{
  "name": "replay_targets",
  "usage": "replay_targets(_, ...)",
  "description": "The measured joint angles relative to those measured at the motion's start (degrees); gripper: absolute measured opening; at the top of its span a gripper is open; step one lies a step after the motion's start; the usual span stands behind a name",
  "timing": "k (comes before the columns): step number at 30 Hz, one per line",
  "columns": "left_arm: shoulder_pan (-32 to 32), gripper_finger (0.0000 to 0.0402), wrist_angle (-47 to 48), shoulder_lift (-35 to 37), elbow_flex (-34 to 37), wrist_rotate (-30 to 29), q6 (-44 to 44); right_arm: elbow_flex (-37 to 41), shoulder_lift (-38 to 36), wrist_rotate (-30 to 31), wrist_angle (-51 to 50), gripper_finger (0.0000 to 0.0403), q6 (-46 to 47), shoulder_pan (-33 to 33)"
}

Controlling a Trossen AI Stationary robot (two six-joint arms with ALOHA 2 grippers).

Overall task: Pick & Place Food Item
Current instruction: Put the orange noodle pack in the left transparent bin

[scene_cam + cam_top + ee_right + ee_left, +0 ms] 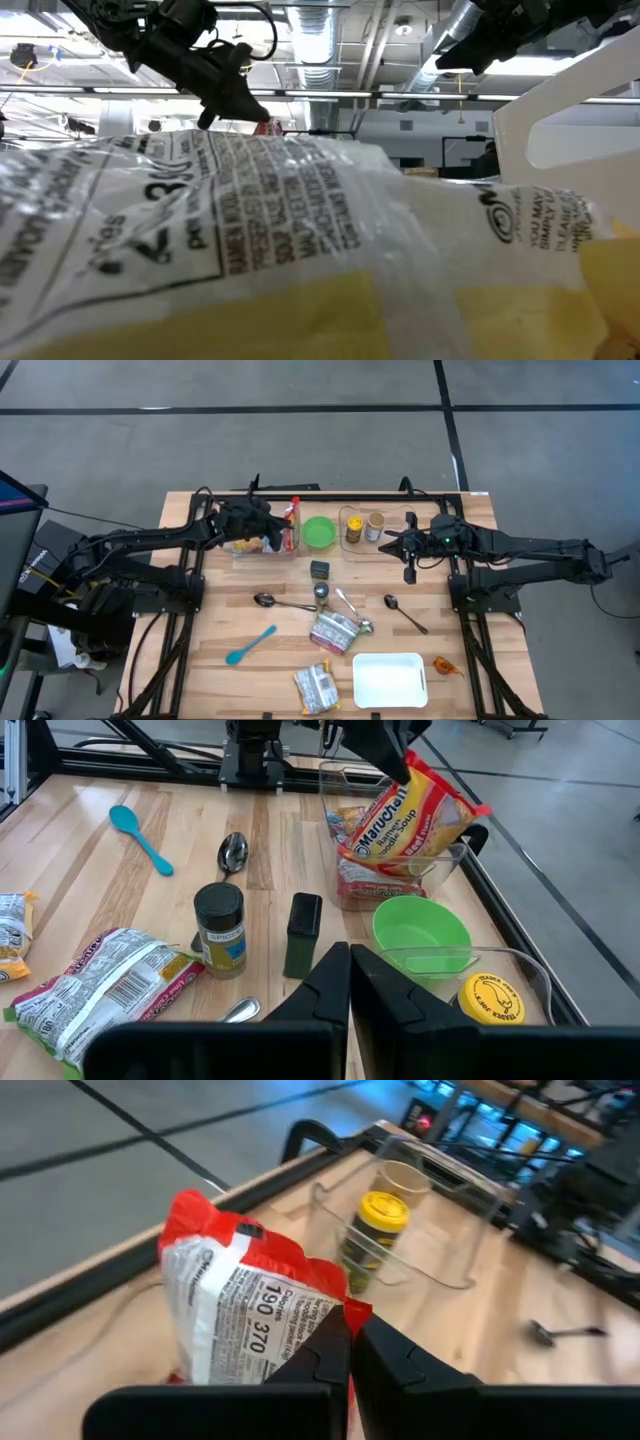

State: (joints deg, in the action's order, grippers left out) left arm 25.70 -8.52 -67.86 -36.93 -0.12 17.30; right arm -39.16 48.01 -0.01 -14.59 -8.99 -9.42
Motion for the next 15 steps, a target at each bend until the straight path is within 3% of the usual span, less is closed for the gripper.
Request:
replay_targets(7,2.8,0.0000,3.3,0.0,0.0,8.6,4.1,0.0,0.0,0.0,0.0,0.0005,0.0,0.0)
replay_targets(15,6.5,0.0000,5.9,0.0,0.0,9.5,4.6,0.0,0.0,0.0,0.0,0.0005,0.0,0.0)
